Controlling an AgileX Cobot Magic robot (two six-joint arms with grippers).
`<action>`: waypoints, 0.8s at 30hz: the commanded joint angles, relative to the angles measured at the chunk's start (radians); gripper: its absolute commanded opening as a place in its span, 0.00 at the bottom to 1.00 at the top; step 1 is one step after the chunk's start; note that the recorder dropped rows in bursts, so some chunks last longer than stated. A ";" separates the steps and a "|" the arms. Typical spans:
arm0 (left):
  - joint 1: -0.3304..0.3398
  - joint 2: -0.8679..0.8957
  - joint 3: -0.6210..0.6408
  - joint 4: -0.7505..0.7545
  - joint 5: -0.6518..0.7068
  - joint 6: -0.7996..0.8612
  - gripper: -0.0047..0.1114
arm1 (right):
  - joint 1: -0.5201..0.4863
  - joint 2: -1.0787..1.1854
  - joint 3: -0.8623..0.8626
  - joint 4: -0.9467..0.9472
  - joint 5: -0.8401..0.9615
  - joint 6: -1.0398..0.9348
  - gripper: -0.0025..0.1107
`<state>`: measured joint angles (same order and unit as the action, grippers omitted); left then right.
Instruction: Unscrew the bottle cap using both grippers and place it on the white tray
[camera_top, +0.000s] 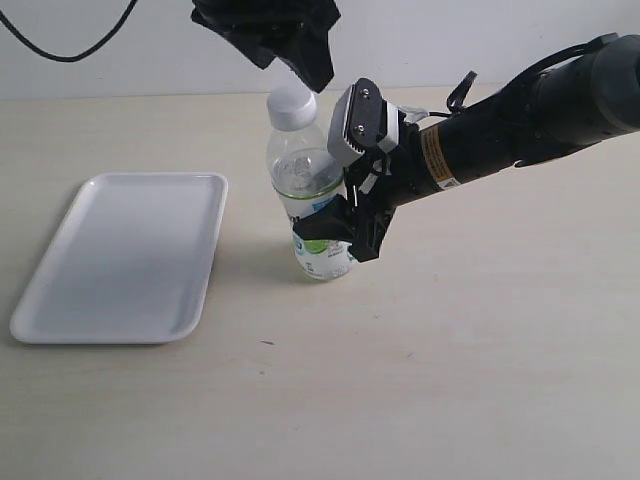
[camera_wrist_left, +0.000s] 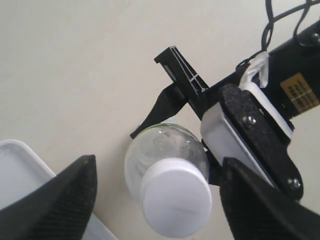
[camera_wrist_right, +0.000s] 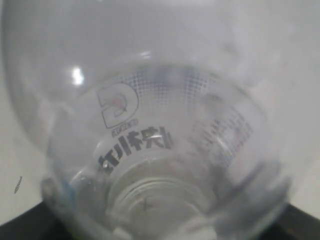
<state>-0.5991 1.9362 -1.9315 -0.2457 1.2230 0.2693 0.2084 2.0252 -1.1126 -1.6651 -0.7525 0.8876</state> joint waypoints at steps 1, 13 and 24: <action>0.009 0.030 -0.005 -0.064 -0.002 0.041 0.62 | 0.002 -0.003 -0.002 -0.021 -0.002 0.003 0.02; 0.007 -0.003 -0.009 -0.018 -0.002 0.025 0.62 | 0.002 -0.003 -0.002 -0.021 -0.002 0.006 0.02; 0.007 -0.011 0.038 -0.018 -0.002 0.024 0.62 | 0.002 -0.003 -0.002 -0.021 -0.002 0.006 0.02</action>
<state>-0.5920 1.9418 -1.8992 -0.2637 1.2237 0.3034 0.2084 2.0252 -1.1126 -1.6690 -0.7547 0.8912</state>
